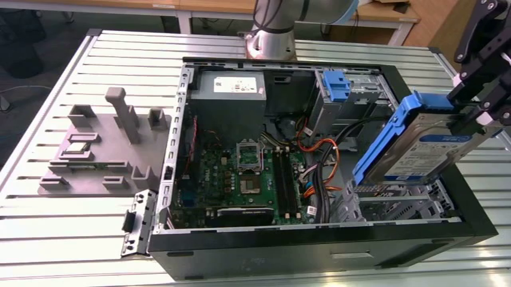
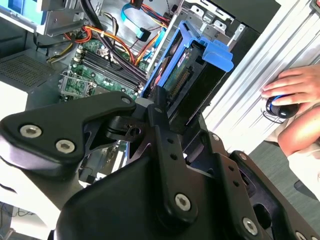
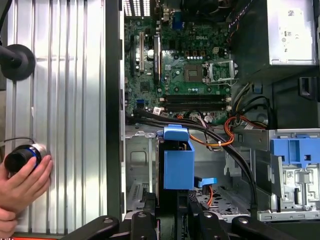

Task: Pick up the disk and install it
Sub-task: 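Insert the disk into the insertion slot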

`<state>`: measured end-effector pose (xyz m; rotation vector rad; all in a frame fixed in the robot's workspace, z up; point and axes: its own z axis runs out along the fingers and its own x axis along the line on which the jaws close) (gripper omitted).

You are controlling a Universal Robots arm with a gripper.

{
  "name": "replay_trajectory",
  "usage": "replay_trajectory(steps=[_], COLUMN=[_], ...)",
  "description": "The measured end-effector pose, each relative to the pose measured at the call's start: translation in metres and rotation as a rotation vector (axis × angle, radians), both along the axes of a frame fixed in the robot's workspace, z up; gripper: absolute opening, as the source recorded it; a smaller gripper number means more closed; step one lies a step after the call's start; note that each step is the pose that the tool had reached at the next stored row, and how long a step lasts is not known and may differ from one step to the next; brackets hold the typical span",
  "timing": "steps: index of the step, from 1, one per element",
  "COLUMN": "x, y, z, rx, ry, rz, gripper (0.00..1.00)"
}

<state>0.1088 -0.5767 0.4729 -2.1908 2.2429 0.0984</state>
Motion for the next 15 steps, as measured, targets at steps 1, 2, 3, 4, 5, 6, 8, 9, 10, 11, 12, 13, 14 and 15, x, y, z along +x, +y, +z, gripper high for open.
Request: replay_trajectory(steps=[1, 2, 3, 4, 5, 6, 8, 9, 10, 11, 12, 13, 14, 15], x=[0.0, 0.0, 0.0, 0.0, 0.0005, 0.0013, 0.0034, 0.0043, 0.0049, 0.0055, 0.006, 0.0064, 0.0068, 0.0074], y=[0.0, 0.0, 0.0, 0.0, 0.0, 0.0, 0.0001, 0.0001, 0.0001, 0.0001, 0.0001, 0.0001, 0.0001, 0.0001], z=[-0.0014, -0.0026, -0.0035, -0.0036, -0.0037, -0.0038, -0.0041, -0.0043, -0.005, -0.0062, -0.0075, -0.0086, -0.0089, -0.0091], rx=[0.0, 0.0, 0.0001, 0.0, 0.0, 0.0, 0.0002, 0.0, 0.0, -0.0001, -0.0001, -0.0001, 0.0, -0.0001], ry=[0.0, 0.0, 0.0, 0.0, 0.0, 0.0001, 0.0001, 0.0002, 0.0002, 0.0002, 0.0001, 0.0002, 0.0002, 0.0002], rz=[0.0, 0.0, 0.0, 0.0, 0.0, 0.0, 0.0, 0.0, 0.0, 0.0, 0.0, 0.0, 0.0, 0.0], gripper=[0.35, 0.35, 0.35, 0.35, 0.35, 0.35, 0.35, 0.35, 0.35, 0.35, 0.35, 0.35, 0.35, 0.35])
